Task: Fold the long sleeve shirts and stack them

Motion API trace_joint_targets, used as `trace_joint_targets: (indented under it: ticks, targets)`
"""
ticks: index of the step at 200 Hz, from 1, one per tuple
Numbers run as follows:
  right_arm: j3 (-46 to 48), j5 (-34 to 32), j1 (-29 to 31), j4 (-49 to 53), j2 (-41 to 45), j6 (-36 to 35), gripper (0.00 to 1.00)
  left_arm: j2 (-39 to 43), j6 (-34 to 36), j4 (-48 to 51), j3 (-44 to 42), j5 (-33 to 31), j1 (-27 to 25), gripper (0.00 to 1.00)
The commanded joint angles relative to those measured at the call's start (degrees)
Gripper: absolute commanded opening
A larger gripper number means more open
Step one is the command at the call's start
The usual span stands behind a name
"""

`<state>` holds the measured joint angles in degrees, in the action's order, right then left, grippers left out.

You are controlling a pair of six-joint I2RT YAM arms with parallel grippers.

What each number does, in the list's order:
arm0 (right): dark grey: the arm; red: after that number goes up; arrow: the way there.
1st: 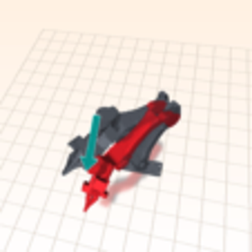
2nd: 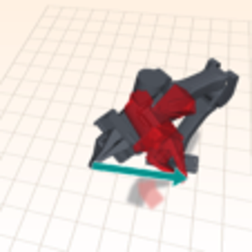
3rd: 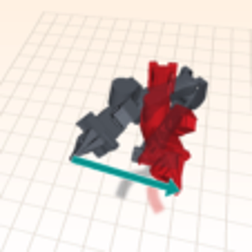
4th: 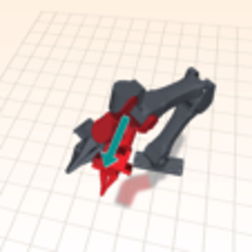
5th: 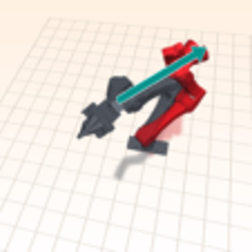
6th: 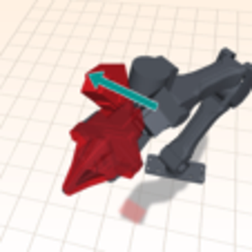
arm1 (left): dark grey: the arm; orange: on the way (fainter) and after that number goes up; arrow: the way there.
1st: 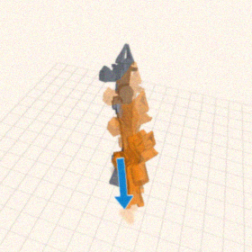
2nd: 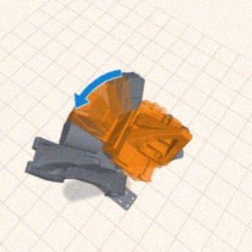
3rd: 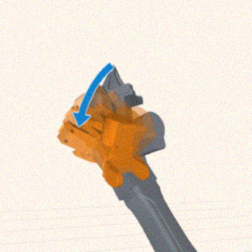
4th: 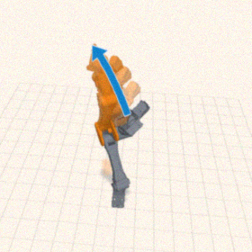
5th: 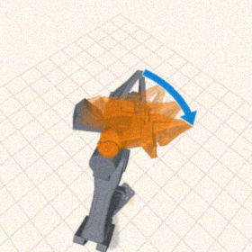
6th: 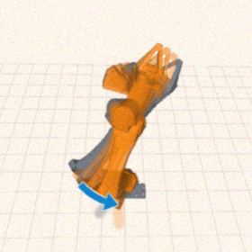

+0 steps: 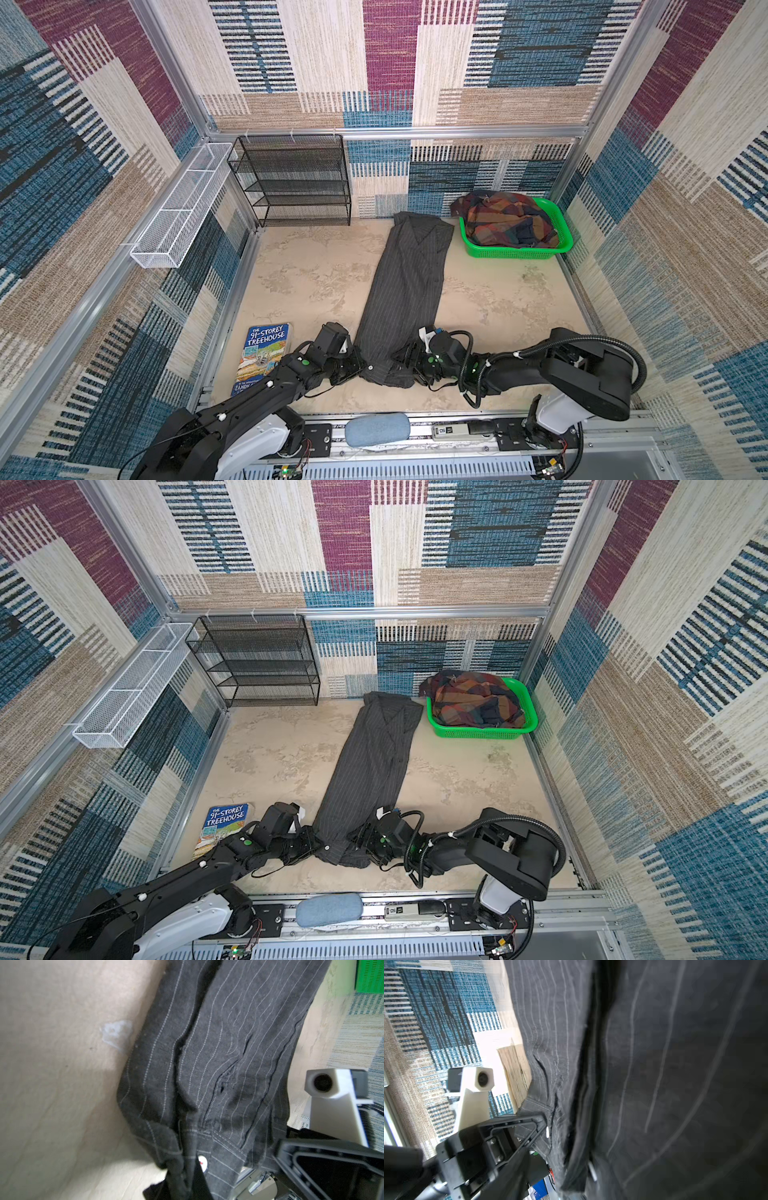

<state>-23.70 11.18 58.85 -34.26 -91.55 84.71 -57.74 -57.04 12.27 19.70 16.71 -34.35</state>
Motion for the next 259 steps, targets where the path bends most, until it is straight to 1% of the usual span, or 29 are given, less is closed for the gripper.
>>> trace_joint_targets:
  ticks: [1,11,21,43,58,76,97,124,156,199,225,259]
  targets:
    - [0.22,-1.41,0.78,2.44,-0.53,2.69,0.46,0.91,-0.41,0.01,0.14,-0.25,-0.1,0.0]
    - [0.56,-1.82,0.89,3.4,0.48,2.66,0.36,1.37,-0.28,0.56,0.73,-0.64,-0.1,0.0]
    - [0.67,-2.37,0.91,4.57,2.04,2.02,0.29,1.94,-0.21,1.31,1.47,-0.89,-0.1,0.0]
    - [-0.64,-3.11,0.9,8.67,5.01,-0.67,0.22,3.28,-0.62,1.49,3.32,-0.46,-0.1,0.0]
    - [-1.58,-4.04,0.89,11.7,7.25,-2.21,0.2,3.51,-0.04,2.1,5.18,-0.66,-0.19,0.0]
    - [-2.14,-5.08,0.34,14.02,9.66,-3.16,0.18,2.38,2.13,3.86,8.51,-1.92,-0.19,0.0]
    - [-2.98,-5.48,-2.36,16.74,12.48,-5.09,0.17,-0.54,4.9,5.56,12.81,-4.12,-0.09,0.0]
    - [-6.09,-2.93,-7.67,19.79,13.64,-9.02,0.17,-6.94,9.37,8.01,21.16,-6.71,-0.02,0.0]
    - [-12.02,1.0,-14.32,24.15,11.56,-14.27,0.16,-15.51,12.81,10.02,31.24,-9.56,1.48,0.0]
    - [-17.73,6.55,-22.81,24.74,6.92,-18.67,0.15,-29.75,16.08,10.7,44.55,-7.15,5.07,0.0]
    - [-22.22,9.31,-26.65,25.72,2.87,-21.42,0.15,-37.31,17.33,12.5,52.94,-5.51,5.96,0.0]
    - [-25.45,12.3,-30.7,24.62,-2.41,-22.68,0.16,-45.92,17.79,13.32,60.5,-3.72,6.96,0.0]
